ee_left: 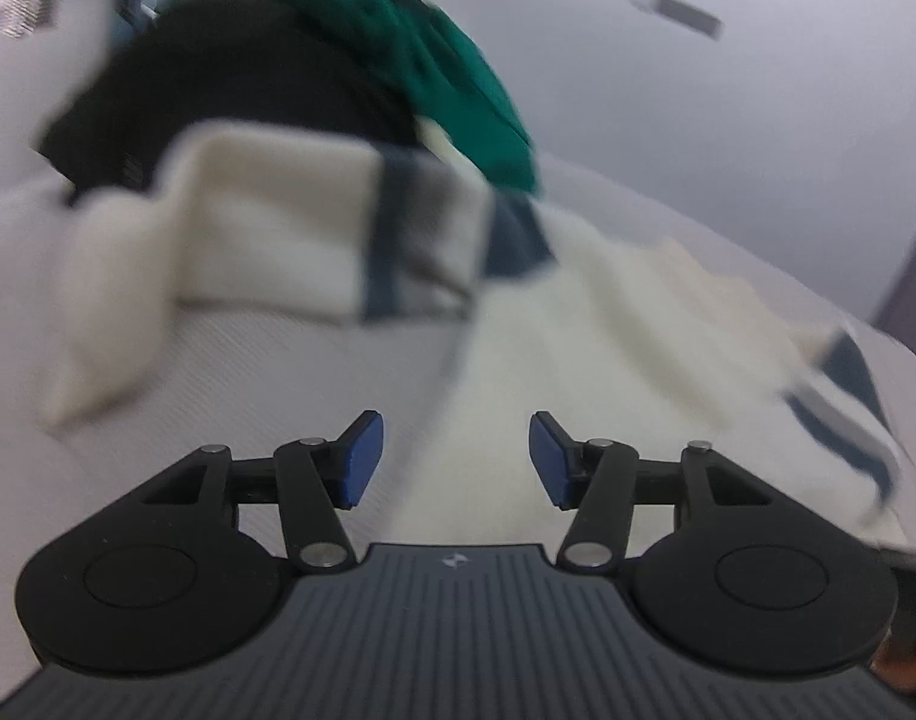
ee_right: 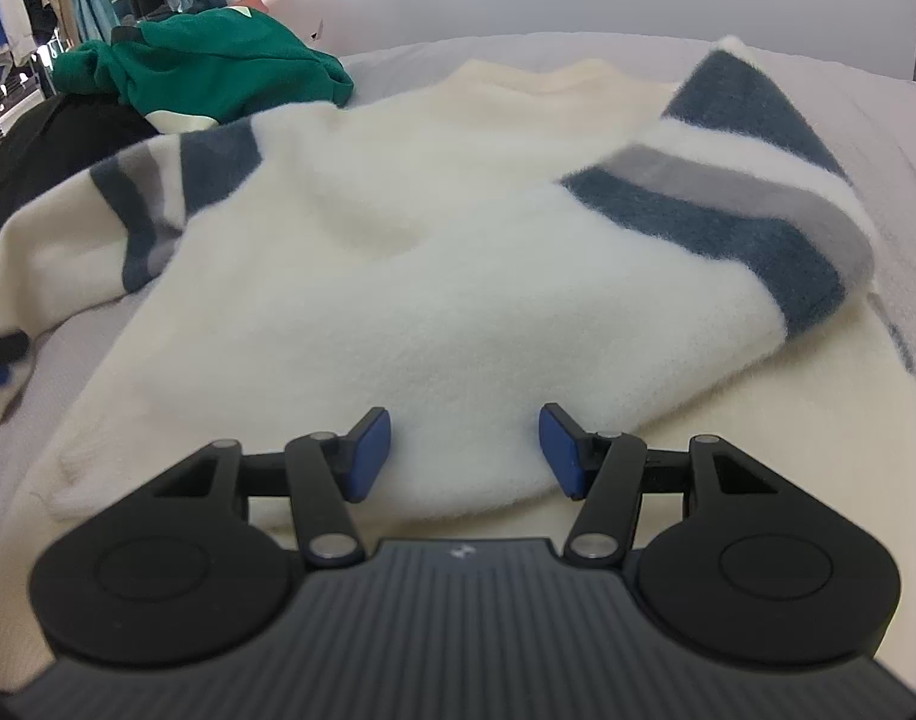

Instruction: Fold large clothes

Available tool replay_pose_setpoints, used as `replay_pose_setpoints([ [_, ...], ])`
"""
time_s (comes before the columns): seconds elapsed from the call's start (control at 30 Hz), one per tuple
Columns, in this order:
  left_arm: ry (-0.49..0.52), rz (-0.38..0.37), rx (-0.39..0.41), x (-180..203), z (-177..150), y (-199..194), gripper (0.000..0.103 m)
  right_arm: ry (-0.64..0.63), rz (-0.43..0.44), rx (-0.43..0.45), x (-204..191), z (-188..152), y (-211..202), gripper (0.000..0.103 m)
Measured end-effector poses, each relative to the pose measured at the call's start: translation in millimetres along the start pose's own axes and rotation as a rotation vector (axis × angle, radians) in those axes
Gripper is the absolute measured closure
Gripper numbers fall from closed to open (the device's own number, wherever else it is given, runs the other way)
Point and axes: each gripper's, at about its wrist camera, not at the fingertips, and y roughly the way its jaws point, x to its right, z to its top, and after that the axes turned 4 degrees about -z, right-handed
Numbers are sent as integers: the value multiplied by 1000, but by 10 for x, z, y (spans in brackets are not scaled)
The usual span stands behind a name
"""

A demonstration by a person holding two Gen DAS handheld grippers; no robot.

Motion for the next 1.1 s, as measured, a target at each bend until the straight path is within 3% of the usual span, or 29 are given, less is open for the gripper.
replay_pose_setpoints([
  [0.3,1,222,167,-502,355,-393,31,8,-6,4,-19,11,-3,46],
  [0.37,-44,275,168,-670,374,-370,31,13,-9,2,-19,14,1,46],
  [0.47,-123,284,140,-892,388,-269,31,18,-11,0,-25,30,23,45],
  [0.53,-146,344,133,-966,420,-173,31,19,-13,-2,-36,39,48,43],
  [0.77,-55,526,98,-1048,616,347,31,25,-24,-1,-75,94,127,42],
  [0.93,194,633,25,-1104,729,863,31,32,-20,0,-68,102,150,42],
  [1.0,239,650,2,-1174,673,981,31,36,-18,-2,-65,113,157,42],
  [1.1,229,634,-12,-1261,642,1019,32,48,-15,-6,-71,142,162,42],
])
